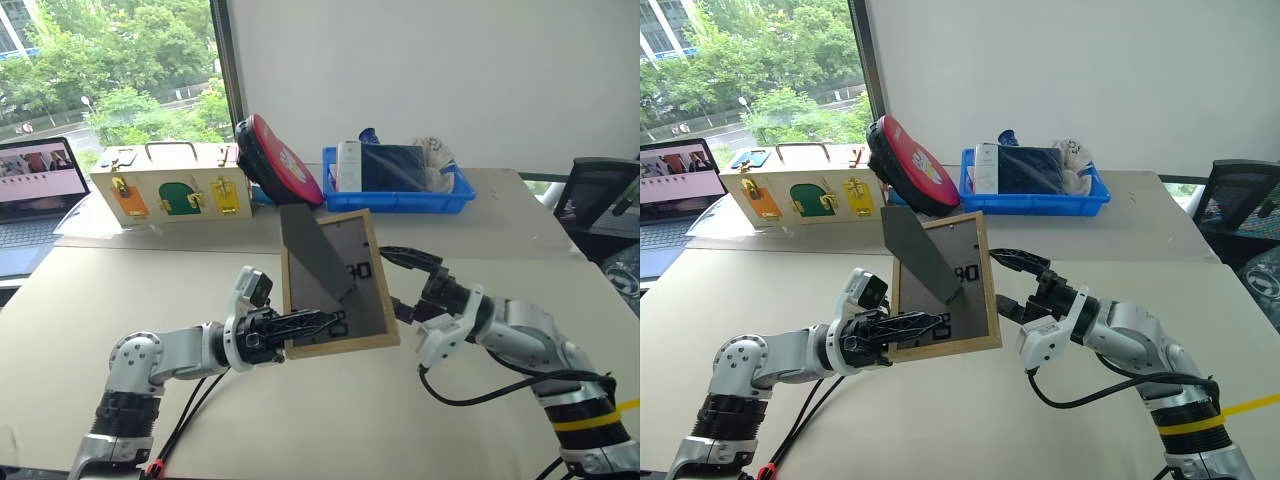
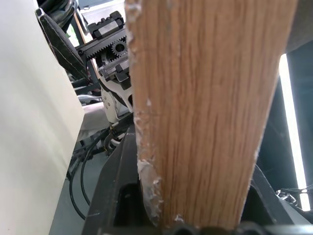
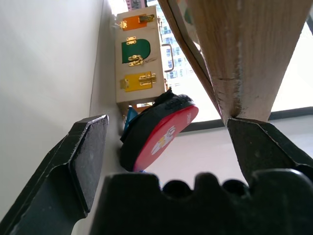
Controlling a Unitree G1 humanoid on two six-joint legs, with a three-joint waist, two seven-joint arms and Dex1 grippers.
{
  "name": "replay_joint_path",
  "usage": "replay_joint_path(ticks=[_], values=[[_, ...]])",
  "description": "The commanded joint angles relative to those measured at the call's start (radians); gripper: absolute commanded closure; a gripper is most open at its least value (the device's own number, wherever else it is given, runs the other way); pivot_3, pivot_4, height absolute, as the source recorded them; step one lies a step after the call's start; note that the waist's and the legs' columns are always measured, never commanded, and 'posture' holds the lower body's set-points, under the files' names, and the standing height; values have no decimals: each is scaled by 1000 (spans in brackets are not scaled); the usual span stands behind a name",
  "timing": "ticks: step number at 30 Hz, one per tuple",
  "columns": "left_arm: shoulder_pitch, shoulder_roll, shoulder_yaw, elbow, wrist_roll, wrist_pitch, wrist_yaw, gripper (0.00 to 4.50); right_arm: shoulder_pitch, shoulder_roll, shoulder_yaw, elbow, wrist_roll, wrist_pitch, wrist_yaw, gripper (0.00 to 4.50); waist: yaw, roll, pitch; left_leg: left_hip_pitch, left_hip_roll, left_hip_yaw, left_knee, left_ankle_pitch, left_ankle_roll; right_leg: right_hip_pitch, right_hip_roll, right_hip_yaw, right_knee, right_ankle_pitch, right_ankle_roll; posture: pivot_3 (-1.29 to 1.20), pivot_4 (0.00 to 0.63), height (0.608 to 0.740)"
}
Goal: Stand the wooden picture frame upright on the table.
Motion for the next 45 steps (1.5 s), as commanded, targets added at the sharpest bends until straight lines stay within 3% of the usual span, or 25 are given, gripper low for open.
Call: replay_joint_path(ticks=[1,12,20,24,30,32,34,35,40,41,45], values=[[9,12,-17,-53,-9,-28,6,3380,-28,-11,-38,-58,-13,-53,-66,27,3,0,0,0,0,0,0,0,0,0,0,0,0,0,0,0,150,735],[-34,36,-34,4,-9,-39,6,3380,-52,-42,-46,-55,-49,-90,-144,27,8,0,0,0,0,0,0,0,0,0,0,0,0,0,0,0,150,735],[-72,46,-62,58,-9,-20,5,3380,-76,-37,26,-56,-44,-106,-119,27,11,0,0,1,0,0,0,0,0,1,0,0,0,0,0,0,150,735],[-79,62,-84,58,-9,-7,-3,3380,-114,-56,49,0,-52,-140,-125,925,12,0,0,1,0,0,0,0,0,1,0,0,0,0,0,0,150,735],[-52,97,-65,-18,102,14,-103,3380,-148,-72,61,64,-66,-180,-138,2989,11,0,0,1,-1,0,0,0,0,1,0,0,0,0,0,0,150,735],[-34,104,-47,-66,176,2,-178,3380,-150,-72,59,74,-70,-187,-142,3023,11,0,0,1,-1,0,0,0,0,1,0,0,0,0,0,0,150,735],[-8,127,-42,-111,261,-8,-253,2381,-149,-71,57,78,-71,-190,-143,3031,11,0,0,1,-1,0,0,0,0,1,0,0,0,0,0,0,150,735],[8,141,-39,-126,303,-14,-292,2211,-149,-71,56,80,-70,-191,-144,3052,11,0,0,1,0,0,0,0,0,1,0,0,0,0,0,0,150,735],[74,229,-29,-168,481,-58,-480,239,-159,-84,50,106,-62,-198,-152,3212,8,1,0,1,-1,0,-1,0,0,1,-1,0,0,0,0,0,150,735],[88,245,-24,-175,515,-73,-516,0,-164,-87,45,114,-60,-198,-155,3212,7,1,0,1,-1,0,-1,0,0,1,-1,0,0,0,0,0,150,735],[183,378,20,-183,785,-312,-751,0,-226,-103,23,208,51,-148,-130,3212,-6,1,0,1,-1,0,-2,0,0,0,-1,0,0,0,0,0,150,735]])
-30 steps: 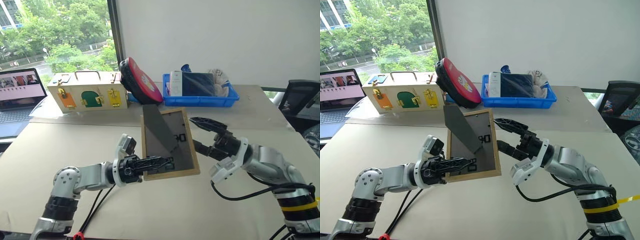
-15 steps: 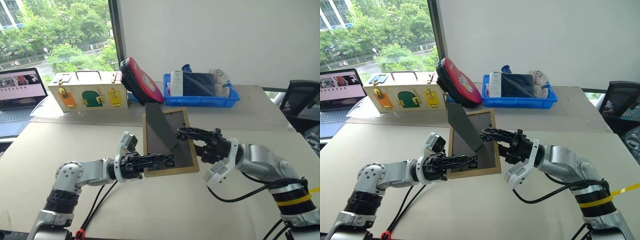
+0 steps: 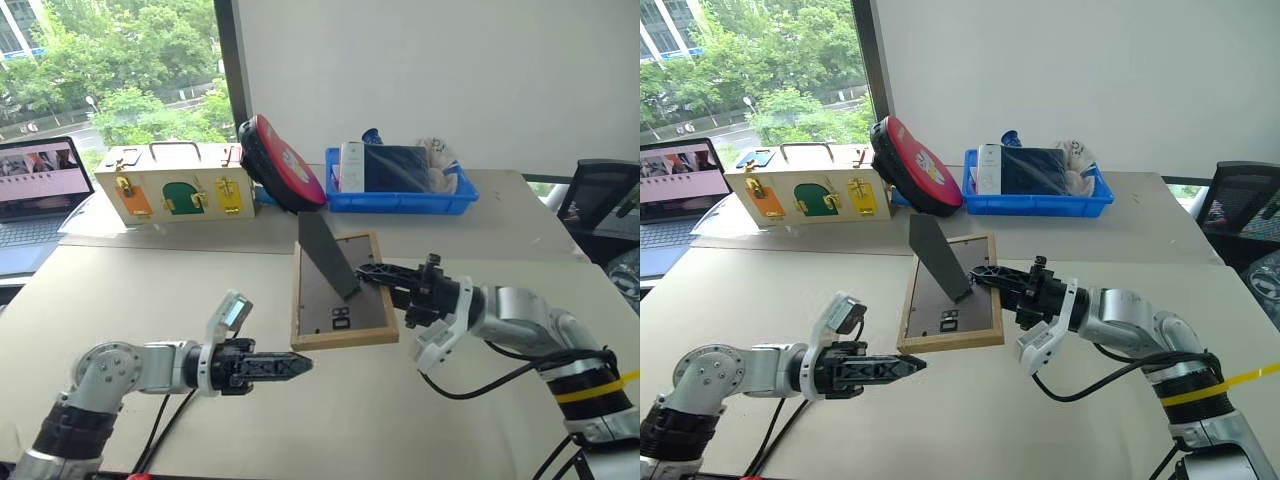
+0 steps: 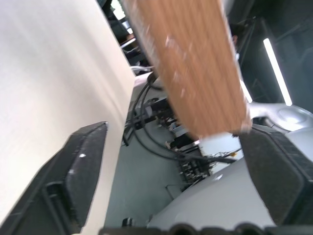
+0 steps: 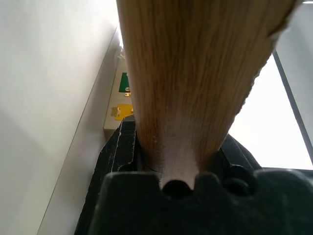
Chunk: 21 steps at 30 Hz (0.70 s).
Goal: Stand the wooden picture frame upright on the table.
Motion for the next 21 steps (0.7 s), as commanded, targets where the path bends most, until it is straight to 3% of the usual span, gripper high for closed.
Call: replay_joint_path(ticks=[1,2,5,10,13,16,21], values=[[25,52,103,19,175,-205,-164,0,-74,-19,-49,73,218,98,52,3212,-6,0,0,0,0,0,-1,0,0,0,0,0,0,0,0,0,150,735],[11,40,157,44,181,-258,-182,0,-75,-8,-23,98,359,198,156,3212,-6,0,0,0,0,0,-1,1,0,0,0,0,0,0,0,0,150,735],[-39,11,302,84,157,-343,-199,0,-45,46,1,69,833,728,492,3212,-7,-4,2,0,1,0,-1,1,1,2,0,-1,0,0,-1,0,150,735],[-32,14,351,29,236,-429,-237,0,-119,43,-53,7,1263,1448,630,3214,-9,0,5,0,0,-1,-2,0,3,2,-2,-3,-1,0,0,0,150,735],[-1,28,362,-1,239,-419,-260,0,-178,45,-46,-11,1382,1724,664,3214,-16,3,7,-1,0,-1,-3,0,3,-1,-1,-3,0,0,-1,0,150,735],[17,23,363,-18,260,-423,-235,0,-219,70,-27,-2,1398,1815,708,3214,-21,3,7,-1,2,-1,-4,0,3,-2,1,-3,0,0,-1,0,150,735],[42,9,364,-45,281,-437,-226,0,-263,104,49,86,1275,1787,791,3214,-16,3,8,-2,2,-1,-3,0,3,-2,0,-3,-1,0,-1,0,150,735]])
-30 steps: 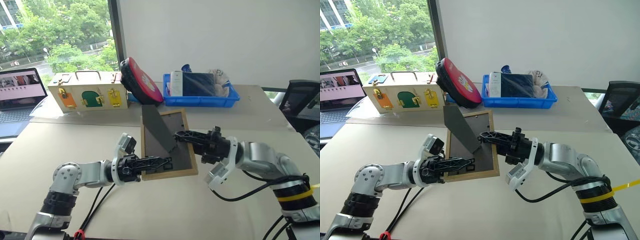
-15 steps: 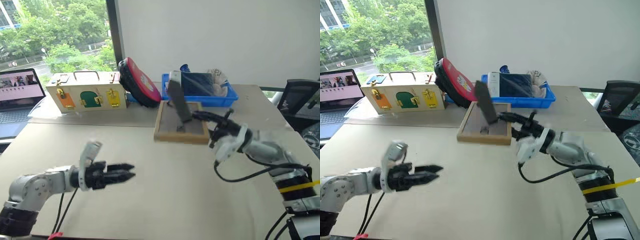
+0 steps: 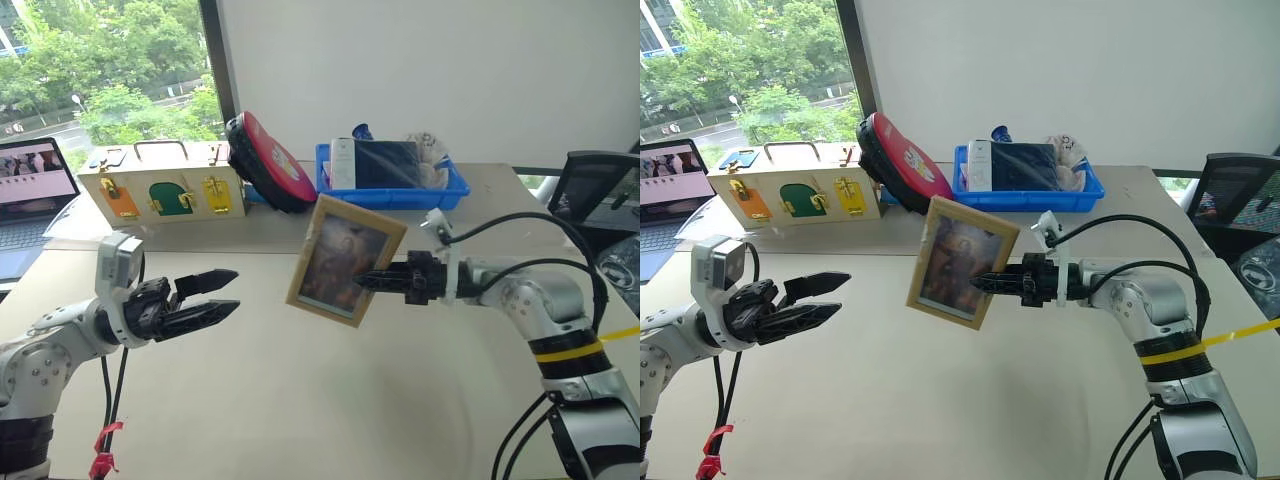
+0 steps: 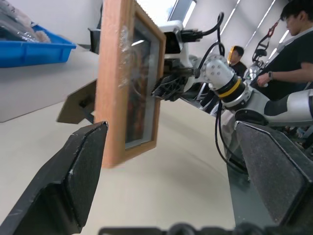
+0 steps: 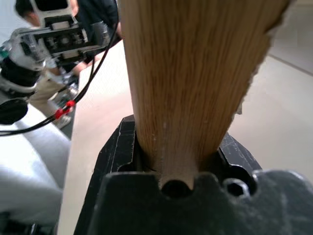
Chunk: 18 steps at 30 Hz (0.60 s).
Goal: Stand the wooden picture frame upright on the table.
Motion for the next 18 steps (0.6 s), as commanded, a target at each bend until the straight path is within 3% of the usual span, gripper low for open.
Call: replay_joint_path(ticks=[1,11,18], values=[[-3,-5,30,-38,-4,-16,4,0,-57,50,12,100,-80,-35,31,3214,2,0,0,0,0,0,0,0,0,0,0,0,0,0,0,0,150,735],[-21,-27,47,-37,-28,-11,38,0,-145,122,34,410,-325,-272,144,3214,4,0,0,-2,0,0,0,0,0,-2,0,0,0,0,0,0,150,735],[-40,-43,46,-26,-31,-6,50,0,-173,152,57,537,-404,-260,224,3215,2,0,0,-1,0,0,0,0,0,-1,0,-1,1,0,0,0,150,735]])
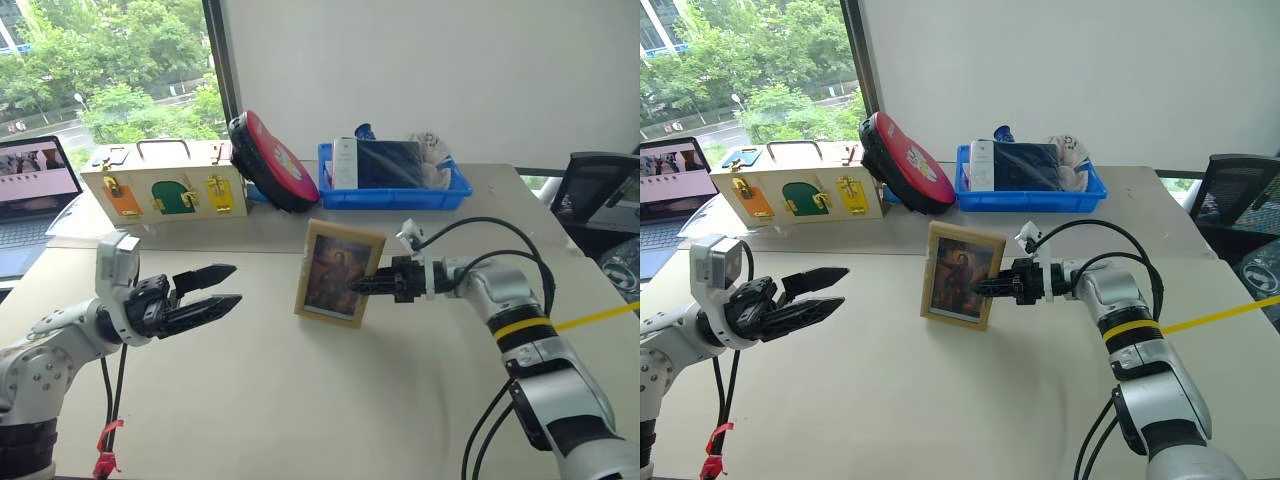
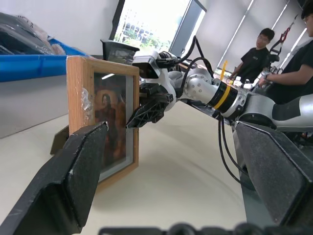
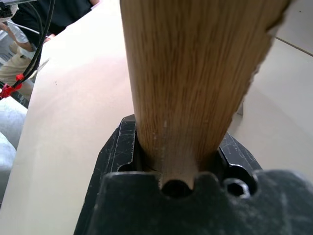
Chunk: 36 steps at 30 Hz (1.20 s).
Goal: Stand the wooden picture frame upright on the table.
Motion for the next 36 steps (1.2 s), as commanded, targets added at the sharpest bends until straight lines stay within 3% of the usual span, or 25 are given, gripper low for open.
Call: replay_joint_path(ticks=[1,12,24,26,32,33,36], values=[[-19,-3,15,-11,-11,-4,3,0,-10,9,7,42,-41,21,44,3215,0,0,0,0,0,0,0,0,0,0,0,0,0,0,0,0,150,735],[-34,-12,-8,2,4,-3,-5,0,28,85,13,119,-75,119,108,3215,-21,-1,-1,3,0,0,-1,0,0,2,0,0,0,0,0,0,150,735],[-39,-15,-20,23,25,-12,-18,0,75,88,16,-51,-116,109,38,3216,-24,-3,-4,4,1,0,-1,0,0,3,2,0,0,0,0,0,150,735],[-45,-17,-26,32,33,-16,-22,0,77,83,17,-103,-103,145,38,2207,-23,-3,-4,5,2,0,-1,0,0,4,2,0,0,0,0,0,150,735],[-75,-17,-52,72,66,-23,-56,0,98,60,21,-244,-75,259,24,242,-20,-2,-2,1,2,0,-1,0,0,0,2,0,1,0,0,0,150,735],[-81,-17,-57,81,74,-27,-64,0,104,51,6,-265,-66,277,16,25,-20,-2,-2,1,2,0,-1,0,0,0,2,0,1,0,-1,0,150,735],[-87,-9,-62,101,98,-38,-87,0,131,8,-42,-308,-46,309,-3,25,-19,-2,-2,1,2,0,-1,0,0,0,2,0,1,0,-1,0,150,735]])
